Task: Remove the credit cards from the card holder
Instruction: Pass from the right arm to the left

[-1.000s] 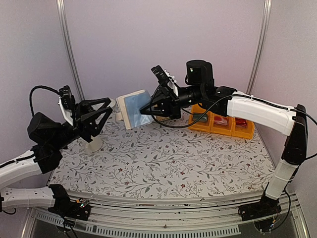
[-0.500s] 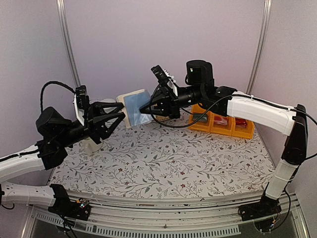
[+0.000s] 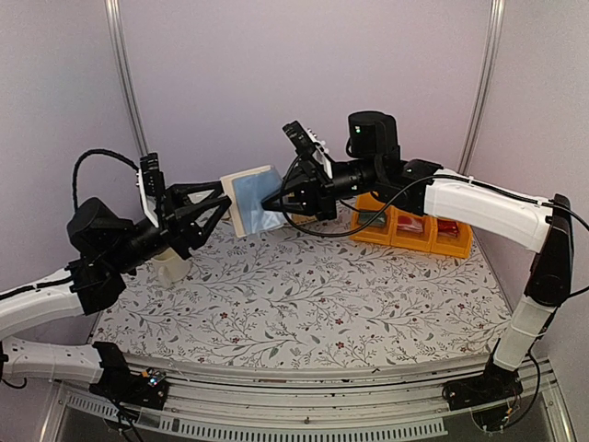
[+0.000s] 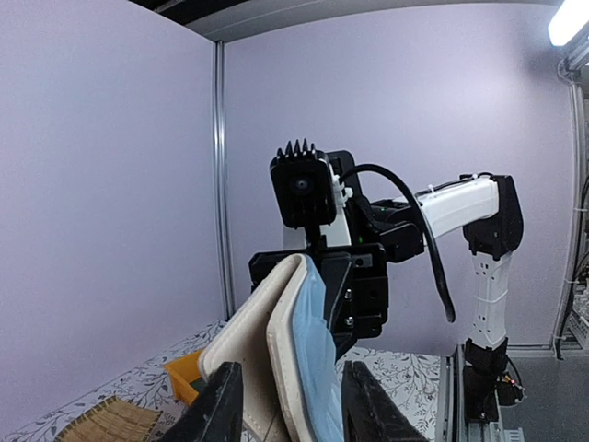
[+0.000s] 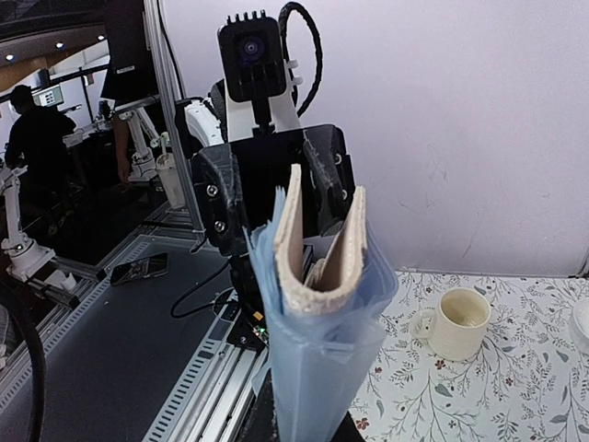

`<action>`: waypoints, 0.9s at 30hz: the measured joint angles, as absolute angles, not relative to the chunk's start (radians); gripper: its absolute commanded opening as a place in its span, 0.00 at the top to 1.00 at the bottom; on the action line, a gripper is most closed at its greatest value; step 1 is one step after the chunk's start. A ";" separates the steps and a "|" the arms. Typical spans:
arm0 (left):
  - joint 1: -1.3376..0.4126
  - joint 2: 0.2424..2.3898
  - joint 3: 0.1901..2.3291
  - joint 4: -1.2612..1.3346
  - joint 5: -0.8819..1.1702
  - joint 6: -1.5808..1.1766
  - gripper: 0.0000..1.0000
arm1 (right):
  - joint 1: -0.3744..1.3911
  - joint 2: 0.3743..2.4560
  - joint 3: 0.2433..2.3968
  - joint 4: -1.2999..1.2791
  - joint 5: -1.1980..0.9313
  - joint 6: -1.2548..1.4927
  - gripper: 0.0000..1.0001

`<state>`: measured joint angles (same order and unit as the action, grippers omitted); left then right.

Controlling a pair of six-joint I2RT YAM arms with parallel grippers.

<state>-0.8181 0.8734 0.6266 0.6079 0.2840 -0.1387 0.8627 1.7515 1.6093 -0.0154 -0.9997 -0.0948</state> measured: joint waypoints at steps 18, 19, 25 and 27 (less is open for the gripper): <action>-0.825 0.947 0.655 0.600 0.334 -0.129 0.62 | 0.864 1.751 1.609 -0.022 -0.978 -0.097 0.98; -0.827 0.962 0.659 0.601 0.338 -0.131 0.63 | 0.863 1.751 1.609 -0.023 -0.978 -0.094 0.98; -0.839 1.024 0.694 0.625 0.368 -0.152 0.80 | 0.863 1.751 1.608 -0.023 -0.978 -0.094 0.98; -0.844 1.042 0.701 0.635 0.373 -0.163 0.95 | 0.863 1.751 1.609 -0.023 -0.979 -0.095 0.98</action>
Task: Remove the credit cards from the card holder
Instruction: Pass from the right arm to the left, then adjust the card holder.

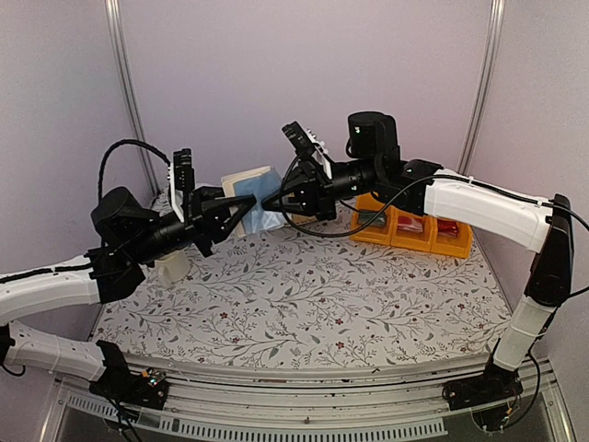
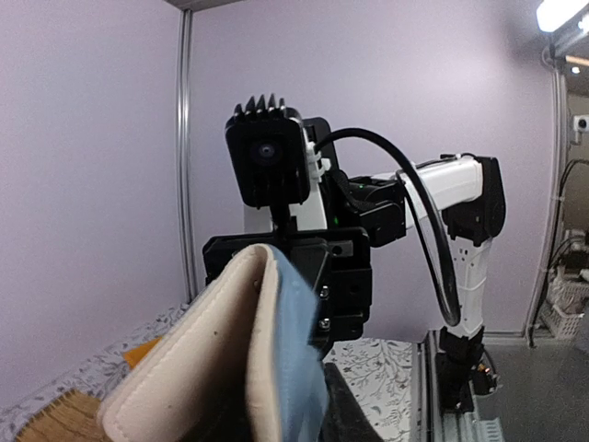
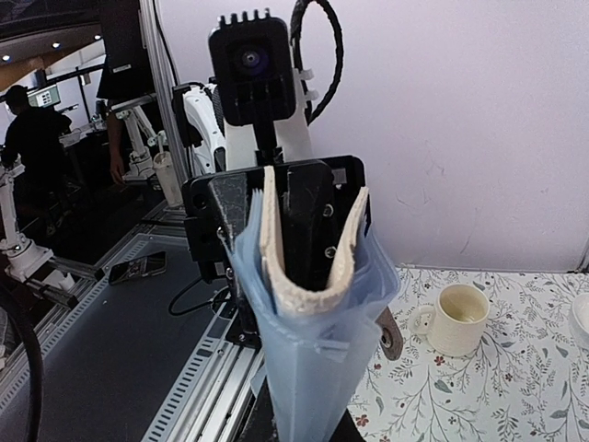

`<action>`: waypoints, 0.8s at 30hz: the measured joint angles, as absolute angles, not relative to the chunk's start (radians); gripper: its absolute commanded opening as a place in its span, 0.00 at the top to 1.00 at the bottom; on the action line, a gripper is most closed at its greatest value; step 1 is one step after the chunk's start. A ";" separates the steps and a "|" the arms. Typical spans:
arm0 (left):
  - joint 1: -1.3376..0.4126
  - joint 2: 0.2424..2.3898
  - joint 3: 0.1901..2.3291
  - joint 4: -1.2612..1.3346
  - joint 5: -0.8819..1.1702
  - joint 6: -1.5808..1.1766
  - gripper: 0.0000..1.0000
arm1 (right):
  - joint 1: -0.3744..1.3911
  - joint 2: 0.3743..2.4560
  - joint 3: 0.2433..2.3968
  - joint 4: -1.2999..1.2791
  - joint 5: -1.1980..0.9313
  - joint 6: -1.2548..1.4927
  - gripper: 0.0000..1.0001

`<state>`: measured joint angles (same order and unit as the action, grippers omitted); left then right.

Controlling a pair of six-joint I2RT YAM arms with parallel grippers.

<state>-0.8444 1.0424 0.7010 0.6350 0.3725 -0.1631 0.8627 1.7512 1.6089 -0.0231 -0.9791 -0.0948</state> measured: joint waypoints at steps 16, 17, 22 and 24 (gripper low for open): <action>-0.858 0.994 0.662 0.653 0.350 -0.188 1.00 | 0.817 1.638 1.515 -0.041 -0.969 -0.159 0.15; -0.858 0.989 0.658 0.653 0.356 -0.188 1.00 | 0.793 1.610 1.487 -0.028 -0.986 -0.158 0.12; -0.860 0.972 0.655 0.635 0.483 -0.155 1.00 | 0.678 1.480 1.370 0.035 -1.047 -0.140 0.10; -0.862 0.969 0.676 0.572 0.532 -0.104 1.00 | 0.667 1.449 1.362 0.027 -0.995 -0.154 0.10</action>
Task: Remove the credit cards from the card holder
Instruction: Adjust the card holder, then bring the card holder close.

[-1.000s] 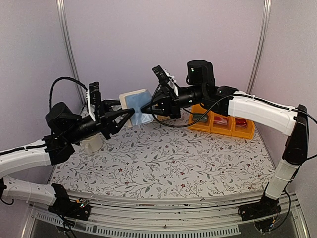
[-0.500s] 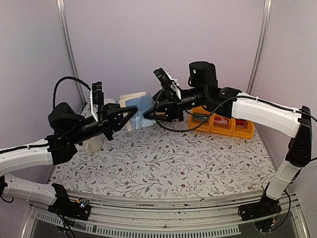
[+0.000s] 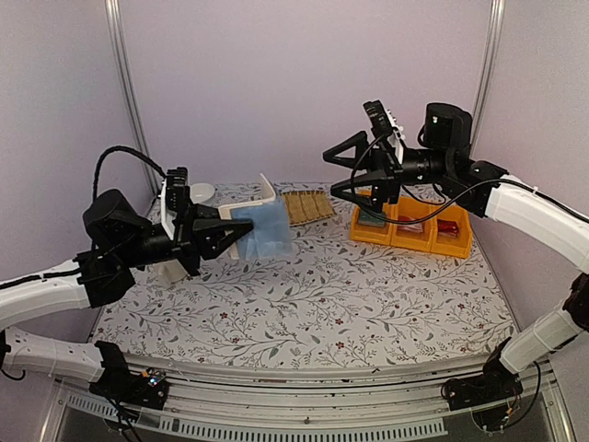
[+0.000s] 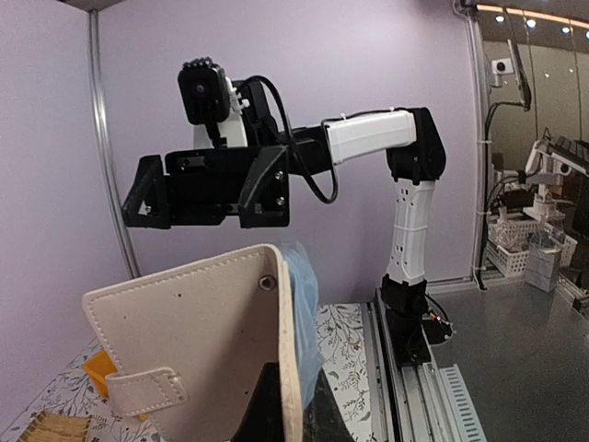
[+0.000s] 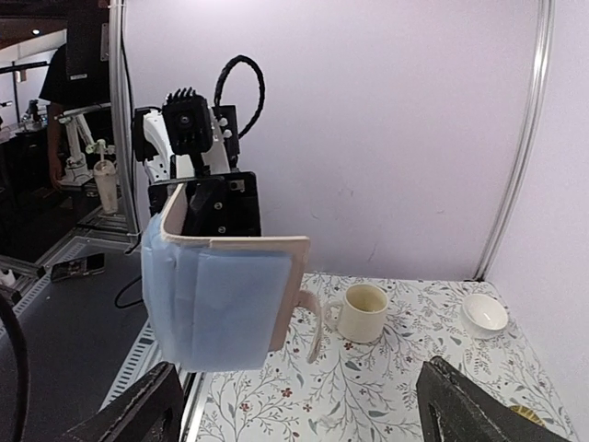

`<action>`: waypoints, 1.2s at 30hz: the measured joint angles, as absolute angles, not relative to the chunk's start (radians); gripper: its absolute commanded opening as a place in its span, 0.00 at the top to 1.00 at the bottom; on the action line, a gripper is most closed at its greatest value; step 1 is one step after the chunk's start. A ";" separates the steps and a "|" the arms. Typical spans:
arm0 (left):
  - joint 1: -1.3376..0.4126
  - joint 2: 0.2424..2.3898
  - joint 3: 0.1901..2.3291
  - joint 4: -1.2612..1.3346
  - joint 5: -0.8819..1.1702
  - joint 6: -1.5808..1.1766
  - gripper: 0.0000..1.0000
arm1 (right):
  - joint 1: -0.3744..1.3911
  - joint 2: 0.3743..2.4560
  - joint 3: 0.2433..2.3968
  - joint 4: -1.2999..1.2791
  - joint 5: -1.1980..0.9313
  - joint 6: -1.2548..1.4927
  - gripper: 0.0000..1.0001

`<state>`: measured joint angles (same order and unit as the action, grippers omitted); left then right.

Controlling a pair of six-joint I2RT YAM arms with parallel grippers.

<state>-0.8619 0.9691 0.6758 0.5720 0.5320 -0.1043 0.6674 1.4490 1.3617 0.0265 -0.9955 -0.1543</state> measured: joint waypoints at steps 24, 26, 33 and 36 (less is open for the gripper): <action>-1.158 1.149 0.974 -0.305 0.141 0.582 1.00 | 0.695 1.428 1.368 -0.154 -0.783 -0.379 0.20; -1.157 1.028 0.886 -0.196 0.173 0.599 1.00 | 0.701 1.441 1.368 -0.156 -0.780 -0.380 0.20; -1.157 0.970 0.852 -0.029 0.241 0.601 1.00 | 0.784 1.509 1.370 -0.157 -0.796 -0.433 0.24; -1.157 0.974 0.838 0.002 0.234 0.598 1.00 | 0.806 1.534 1.374 -0.171 -0.820 -0.460 0.25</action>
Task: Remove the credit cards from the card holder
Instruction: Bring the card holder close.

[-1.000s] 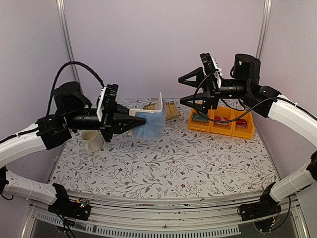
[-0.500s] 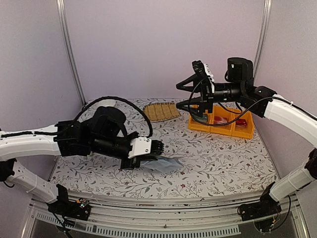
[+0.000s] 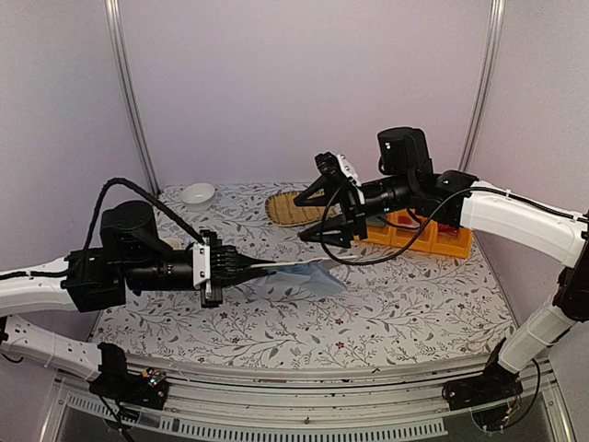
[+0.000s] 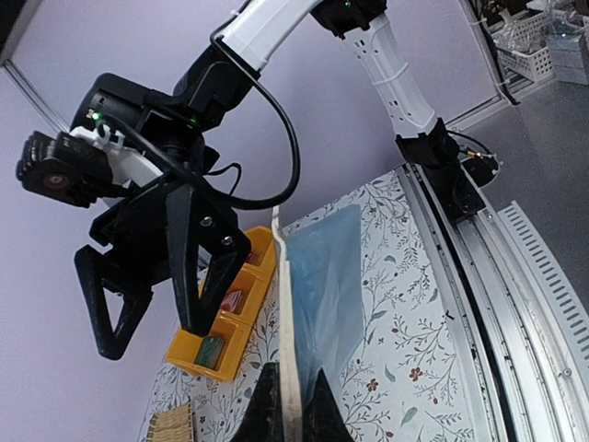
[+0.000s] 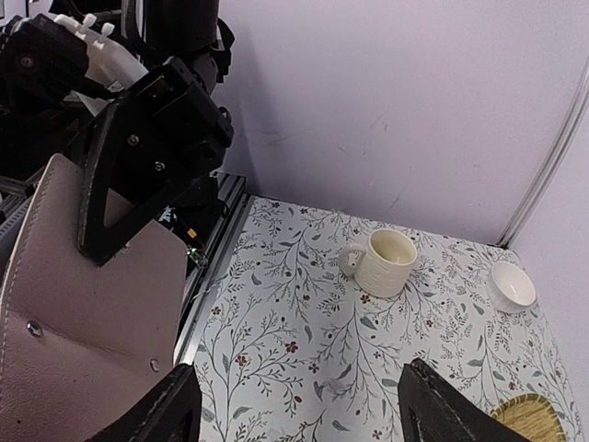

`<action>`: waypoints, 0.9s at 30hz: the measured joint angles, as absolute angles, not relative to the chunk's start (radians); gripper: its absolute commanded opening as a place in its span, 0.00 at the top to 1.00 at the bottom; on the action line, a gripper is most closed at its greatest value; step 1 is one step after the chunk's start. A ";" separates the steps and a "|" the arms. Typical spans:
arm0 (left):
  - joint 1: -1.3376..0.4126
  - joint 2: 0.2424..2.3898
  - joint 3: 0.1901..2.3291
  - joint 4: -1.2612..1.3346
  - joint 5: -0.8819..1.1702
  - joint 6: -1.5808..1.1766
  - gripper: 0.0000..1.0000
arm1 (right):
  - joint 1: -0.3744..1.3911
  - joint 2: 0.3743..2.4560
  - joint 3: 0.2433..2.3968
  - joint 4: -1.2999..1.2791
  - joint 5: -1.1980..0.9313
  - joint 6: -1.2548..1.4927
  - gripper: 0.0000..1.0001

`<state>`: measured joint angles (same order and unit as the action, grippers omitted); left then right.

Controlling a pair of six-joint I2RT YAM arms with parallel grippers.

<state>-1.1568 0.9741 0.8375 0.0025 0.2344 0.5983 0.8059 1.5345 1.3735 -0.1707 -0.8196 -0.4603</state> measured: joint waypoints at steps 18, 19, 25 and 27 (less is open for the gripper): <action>-1.116 0.900 0.684 0.412 0.109 0.371 1.00 | 0.895 1.502 1.344 -0.176 -1.027 -0.560 0.44; -1.114 0.906 0.684 0.419 0.106 0.364 1.00 | 0.899 1.500 1.342 -0.159 -1.025 -0.549 0.45; -1.105 0.977 0.690 0.480 0.158 0.306 1.00 | 0.920 1.501 1.341 -0.072 -0.990 -0.476 0.47; -1.105 0.992 0.690 0.507 0.196 0.288 1.00 | 0.922 1.502 1.341 -0.056 -0.981 -0.458 0.47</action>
<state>-1.1046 0.9924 0.6895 0.5068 0.1963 0.2882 0.9222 1.5017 1.3411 -0.0555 -0.9810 -0.4580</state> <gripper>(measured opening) 0.040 0.535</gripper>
